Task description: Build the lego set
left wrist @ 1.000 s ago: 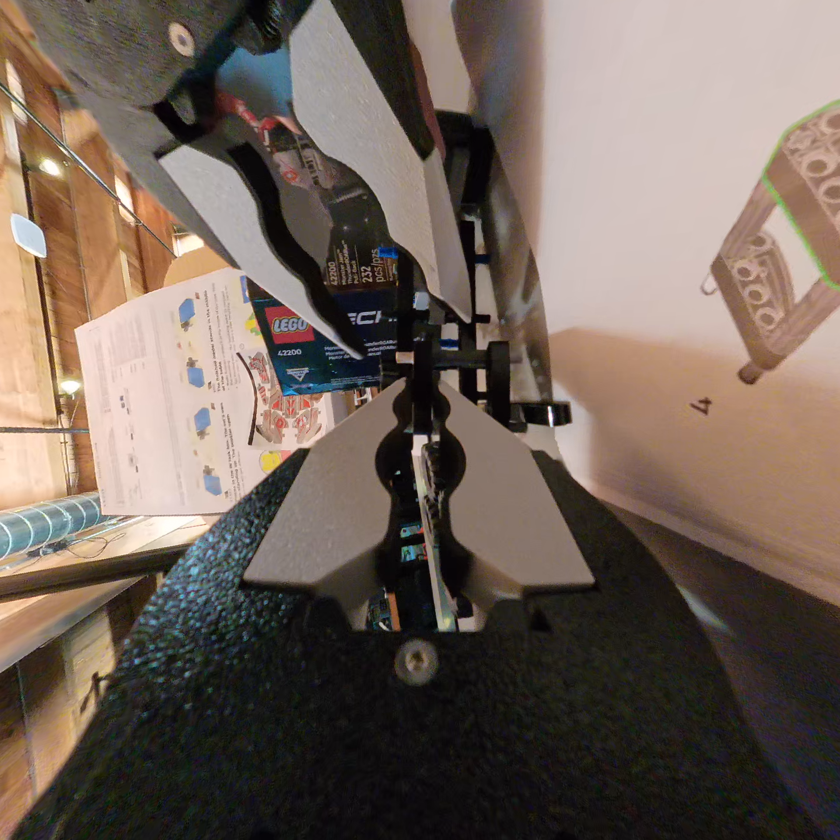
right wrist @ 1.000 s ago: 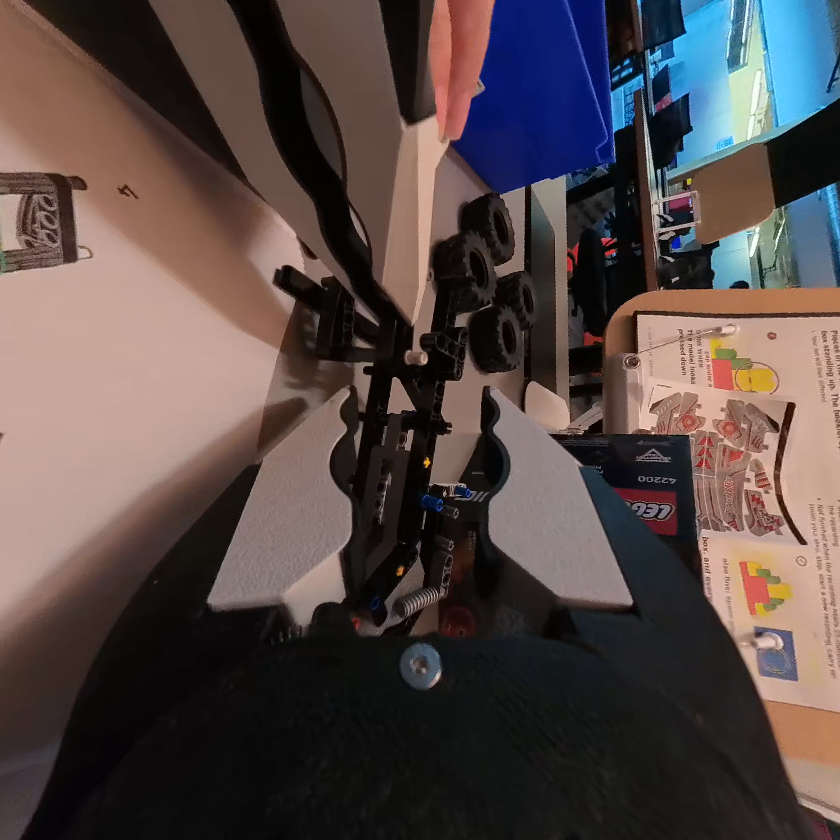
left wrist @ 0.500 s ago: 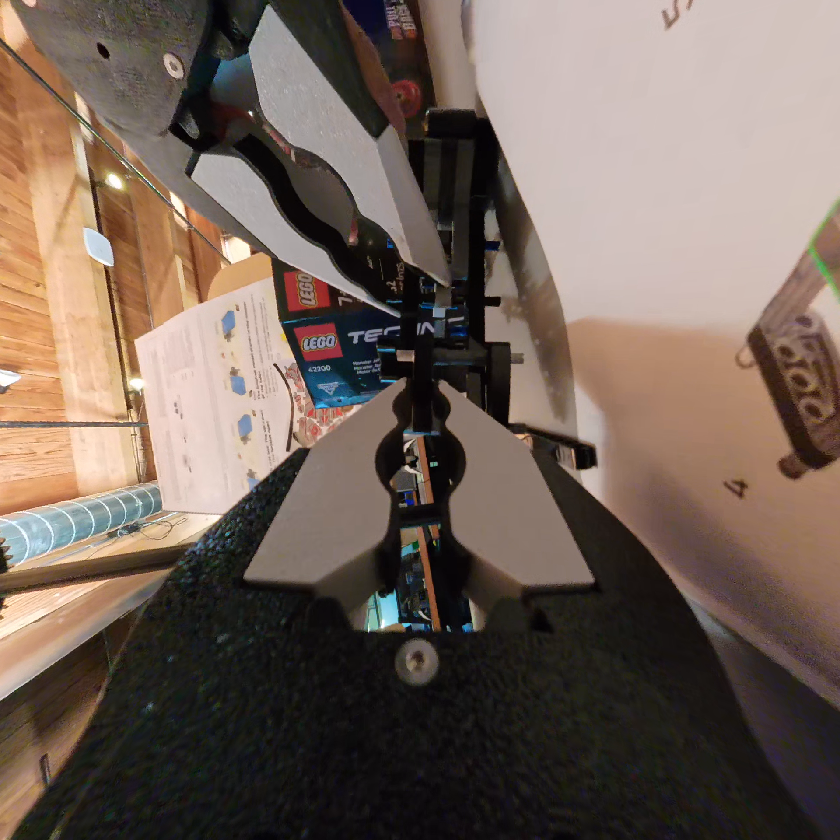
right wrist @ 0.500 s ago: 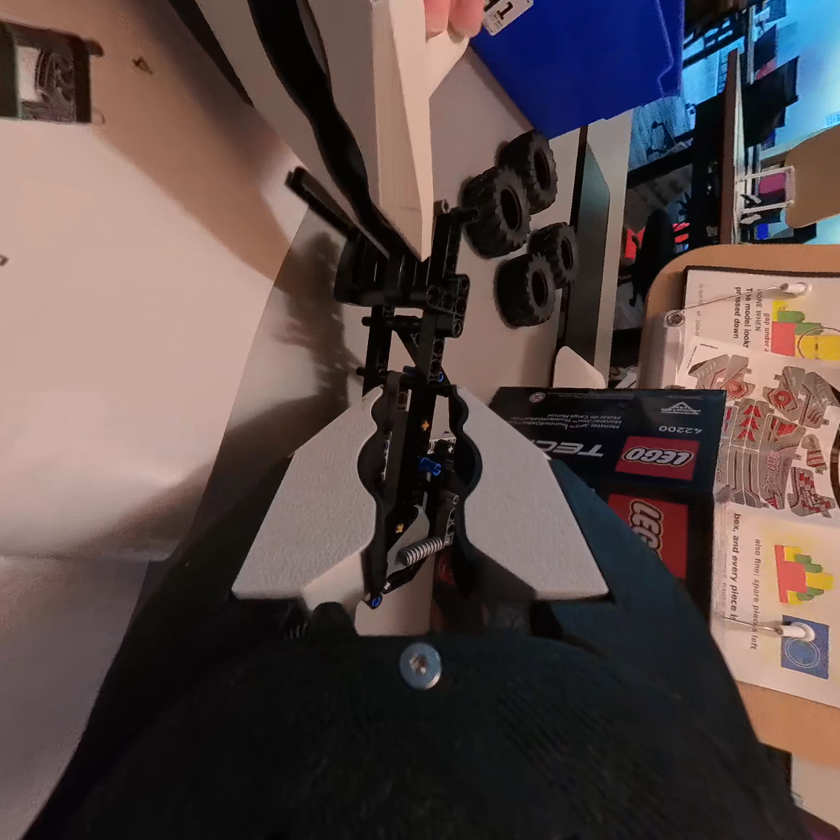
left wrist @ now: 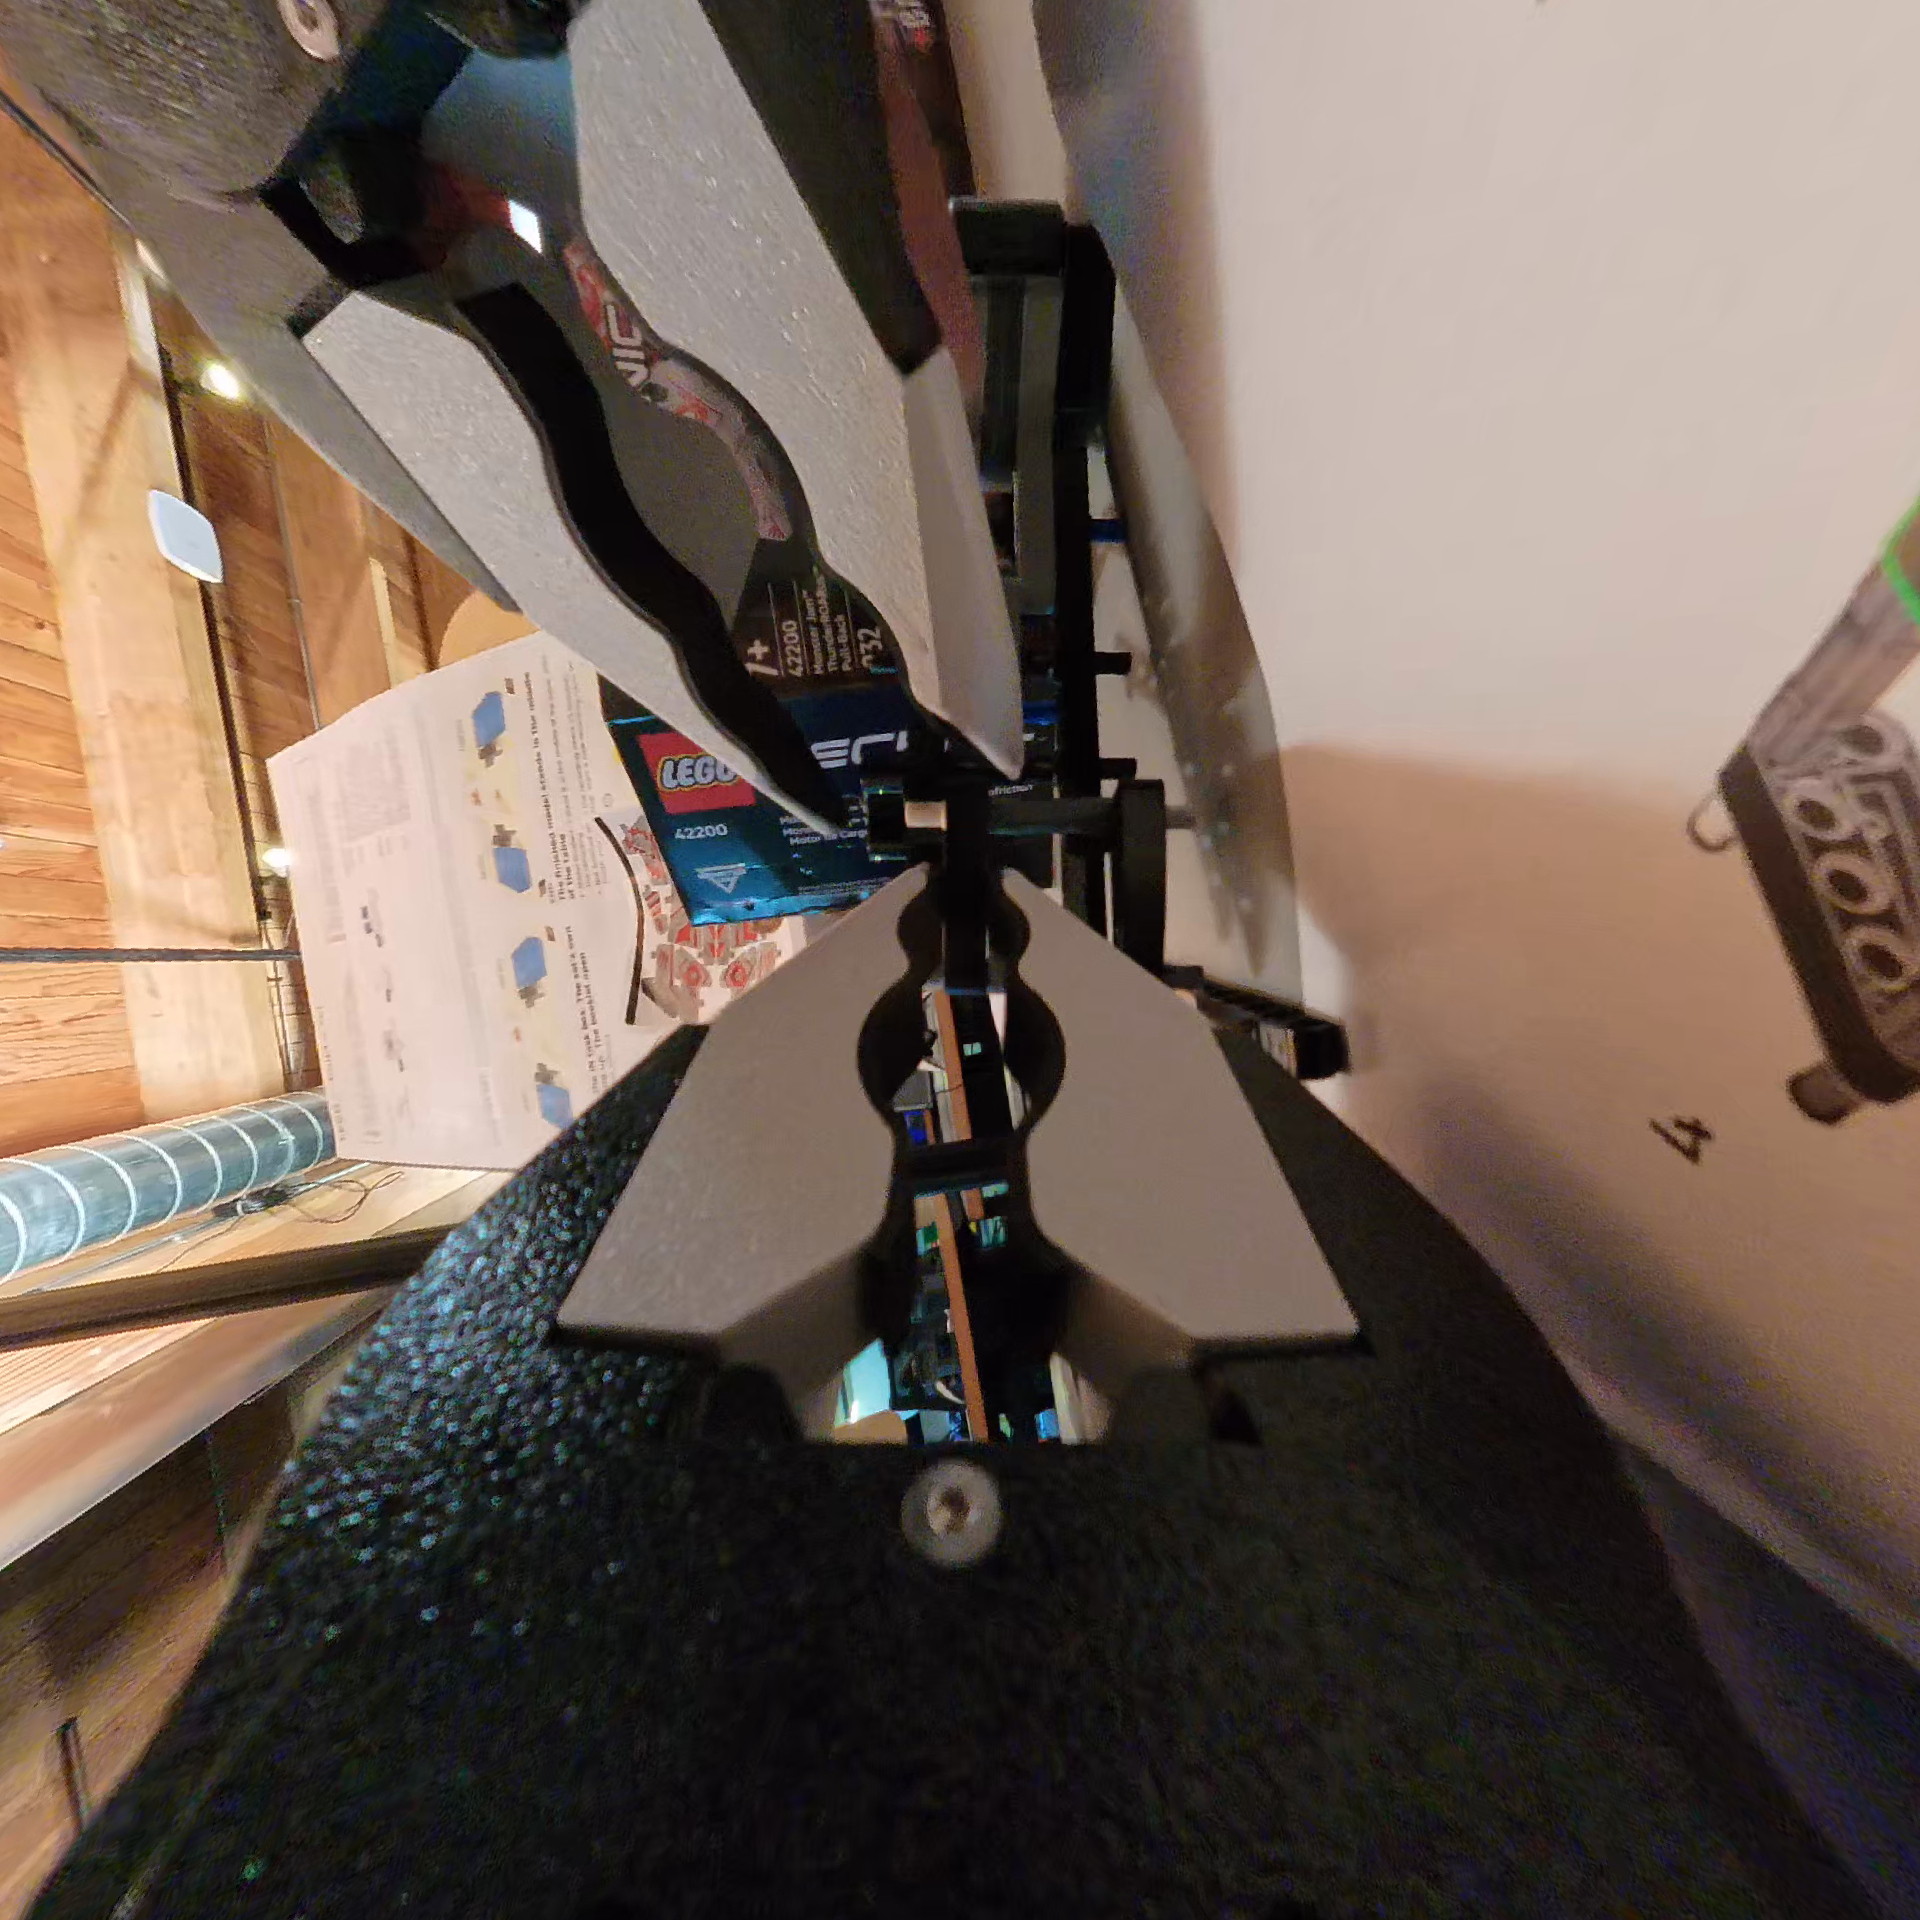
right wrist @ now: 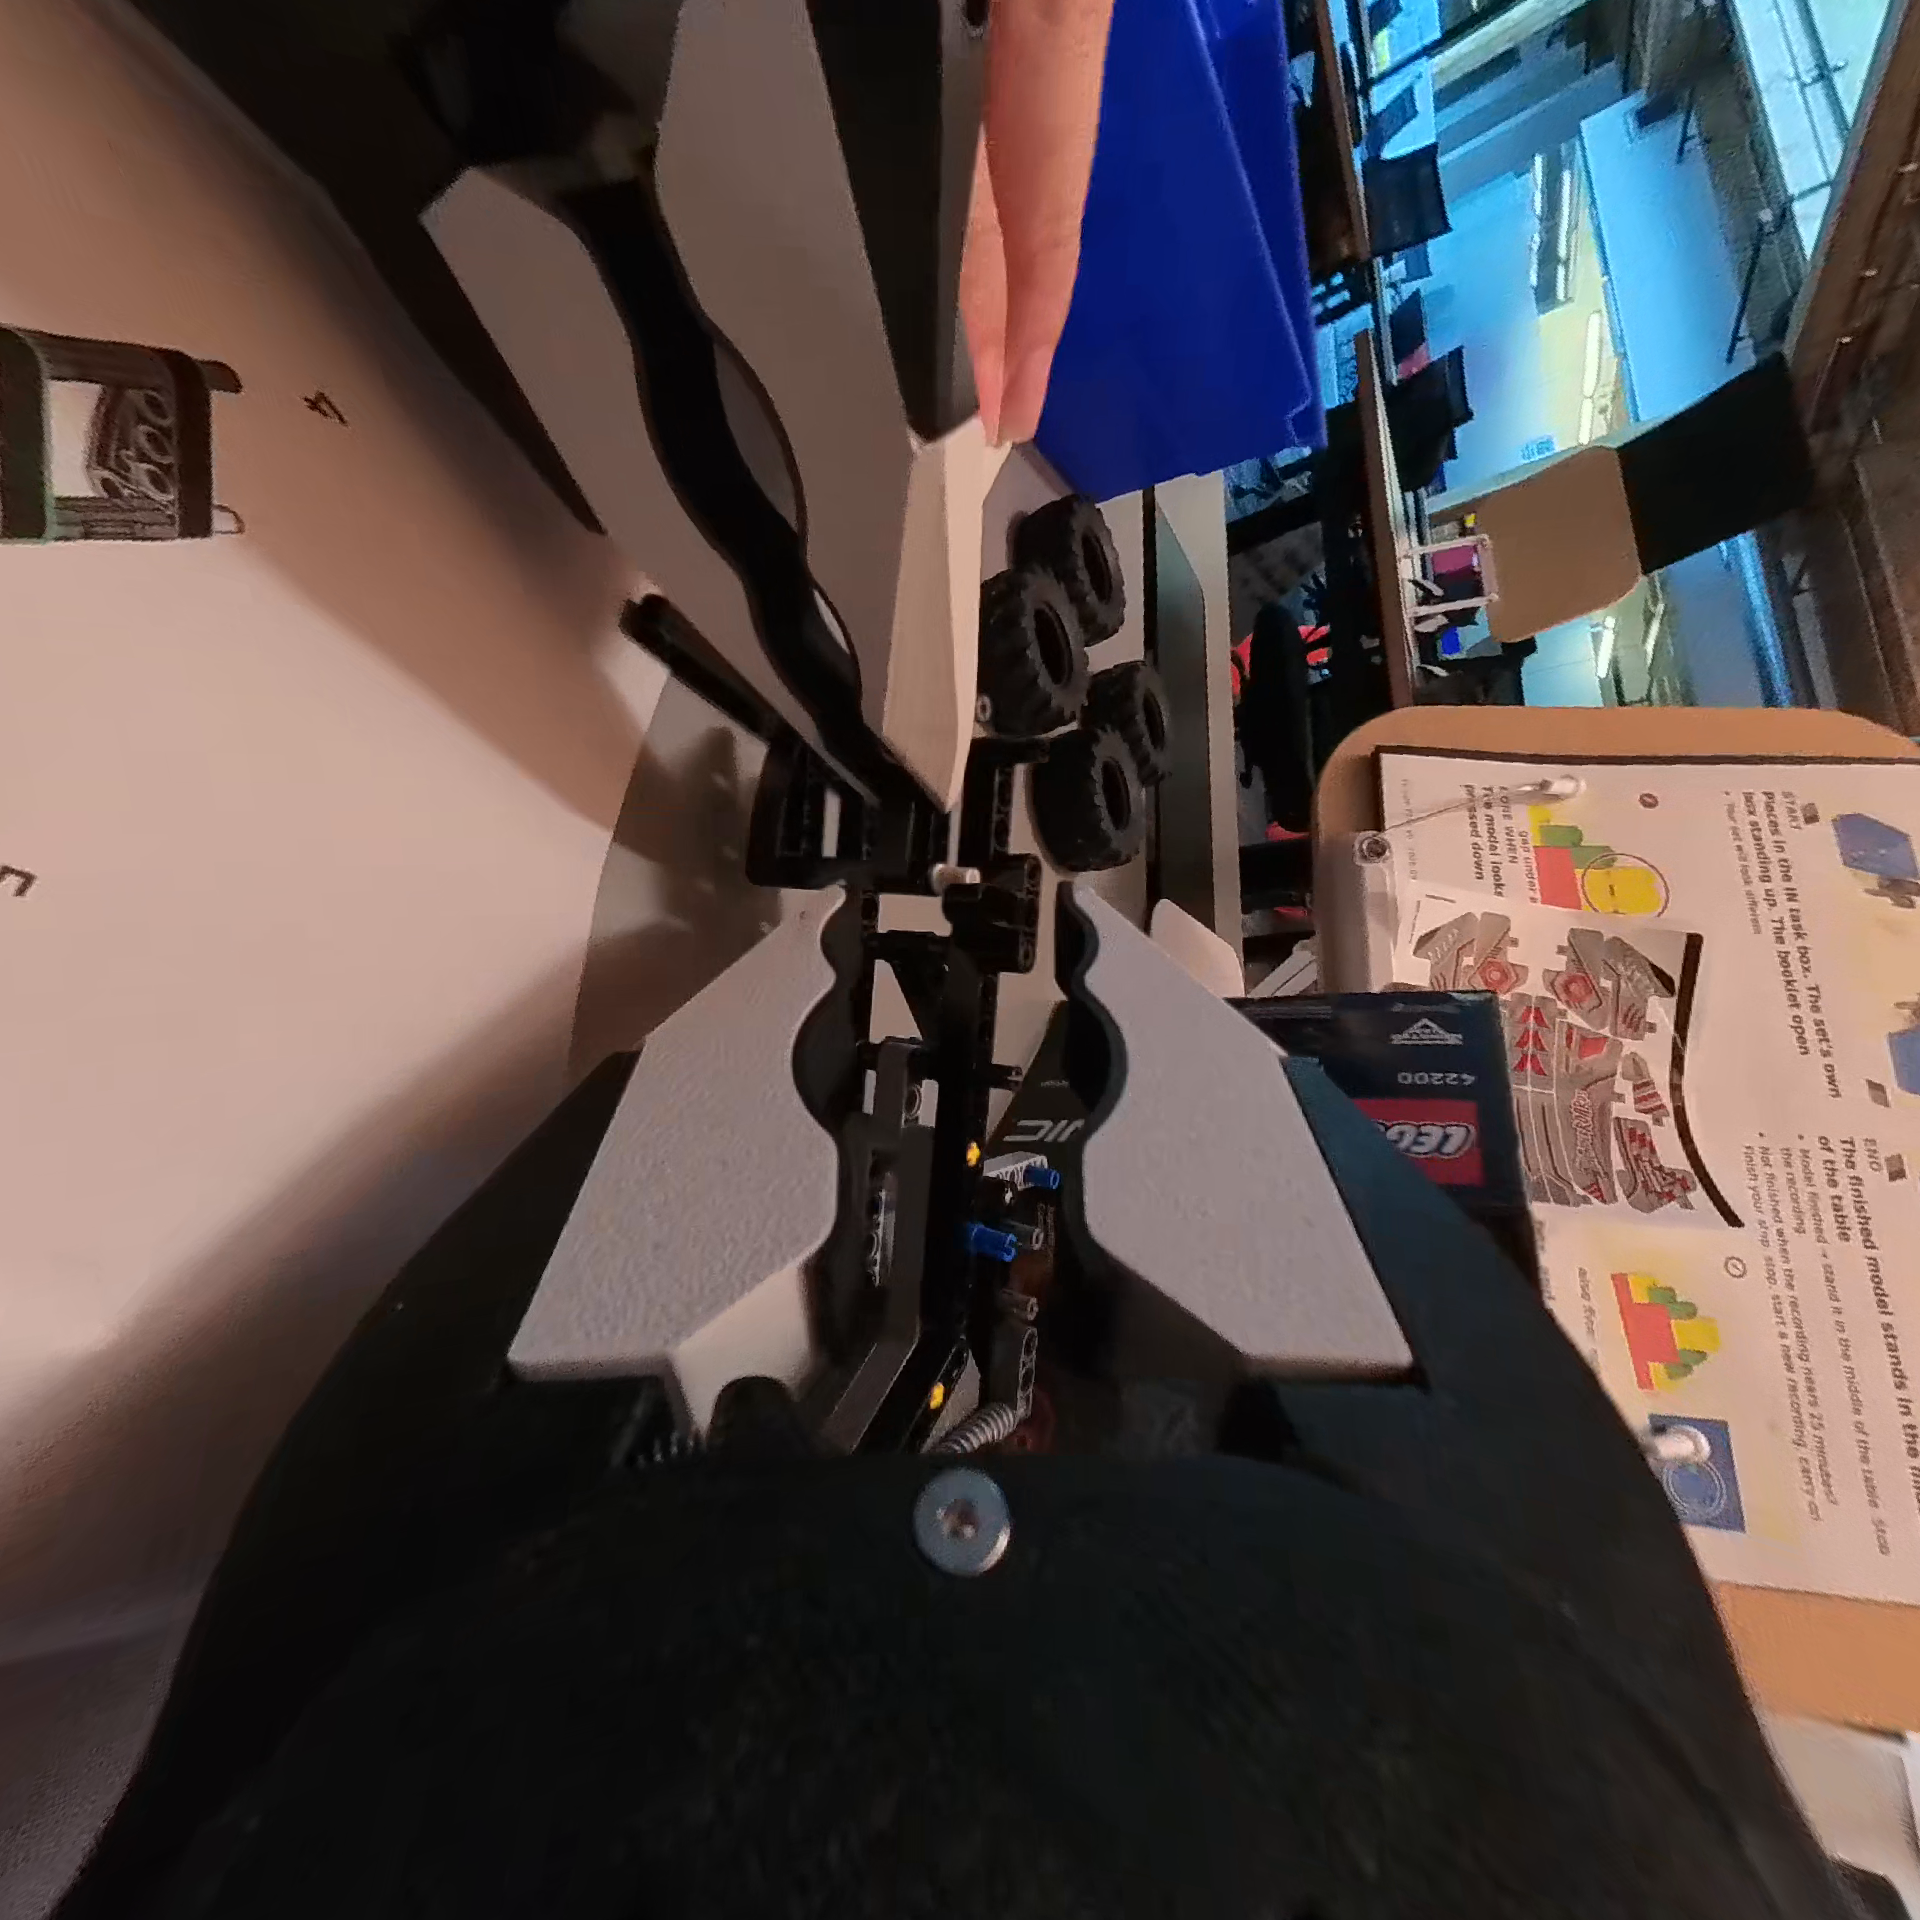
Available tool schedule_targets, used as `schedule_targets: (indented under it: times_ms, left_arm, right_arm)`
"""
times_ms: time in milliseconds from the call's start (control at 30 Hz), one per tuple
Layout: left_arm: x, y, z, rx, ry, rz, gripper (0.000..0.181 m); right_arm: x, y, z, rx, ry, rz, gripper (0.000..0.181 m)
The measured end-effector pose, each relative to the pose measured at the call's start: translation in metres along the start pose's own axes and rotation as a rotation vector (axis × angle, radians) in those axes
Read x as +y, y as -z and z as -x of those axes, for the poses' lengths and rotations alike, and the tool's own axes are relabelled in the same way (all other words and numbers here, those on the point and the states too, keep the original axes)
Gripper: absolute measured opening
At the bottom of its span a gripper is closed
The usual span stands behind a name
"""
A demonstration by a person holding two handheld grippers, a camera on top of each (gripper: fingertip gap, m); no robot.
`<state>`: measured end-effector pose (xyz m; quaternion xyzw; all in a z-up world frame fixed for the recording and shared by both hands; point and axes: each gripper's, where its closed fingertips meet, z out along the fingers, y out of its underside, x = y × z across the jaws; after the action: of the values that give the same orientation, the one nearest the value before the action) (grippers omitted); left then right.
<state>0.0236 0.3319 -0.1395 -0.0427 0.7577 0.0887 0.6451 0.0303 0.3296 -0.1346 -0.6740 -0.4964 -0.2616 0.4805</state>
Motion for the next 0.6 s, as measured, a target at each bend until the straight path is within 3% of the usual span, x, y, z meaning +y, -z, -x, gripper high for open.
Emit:
schedule_targets:
  times_ms: [600]
  left_arm:
    - [-0.0029, -0.0062, 0.0037, -0.044, -0.001, 0.014, 0.005]
  right_arm:
    - [0.0037, -0.0011, -0.0027, 0.020, -0.039, -0.019, 0.029]
